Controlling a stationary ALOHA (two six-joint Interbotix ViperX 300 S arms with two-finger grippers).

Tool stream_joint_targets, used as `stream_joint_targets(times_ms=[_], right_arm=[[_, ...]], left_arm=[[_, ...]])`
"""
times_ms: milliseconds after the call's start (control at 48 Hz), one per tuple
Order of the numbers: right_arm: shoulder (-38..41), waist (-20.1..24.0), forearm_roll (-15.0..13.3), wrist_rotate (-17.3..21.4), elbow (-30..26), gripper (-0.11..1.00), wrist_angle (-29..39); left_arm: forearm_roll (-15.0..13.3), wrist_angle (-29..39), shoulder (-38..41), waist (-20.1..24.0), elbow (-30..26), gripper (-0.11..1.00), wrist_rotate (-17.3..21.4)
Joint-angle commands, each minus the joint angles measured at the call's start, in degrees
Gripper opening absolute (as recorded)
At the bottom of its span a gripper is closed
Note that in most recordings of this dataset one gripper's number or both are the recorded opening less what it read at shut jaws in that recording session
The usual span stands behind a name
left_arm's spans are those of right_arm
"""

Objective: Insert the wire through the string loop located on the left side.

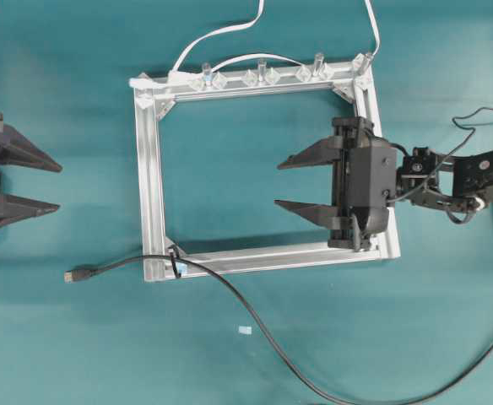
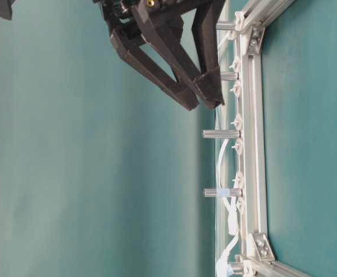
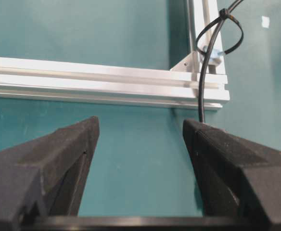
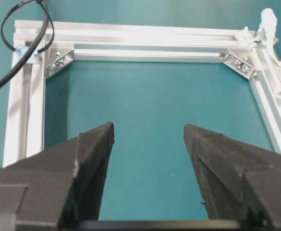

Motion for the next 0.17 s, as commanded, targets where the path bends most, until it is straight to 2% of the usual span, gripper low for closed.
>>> stream_joint_targets(times_ms=[0, 146], right_arm=[[-1.1, 0.0, 0.0, 0.1, -0.5, 0.66, -0.4], [-0.9, 0.0, 0.0, 0.1, -0.5, 0.66, -0.3]], left_arm=[[0.3, -0.4, 0.3, 0.3, -0.6, 0.73, 0.4], [0.2, -0.4, 0.3, 0.3, -0.6, 0.73, 0.4]])
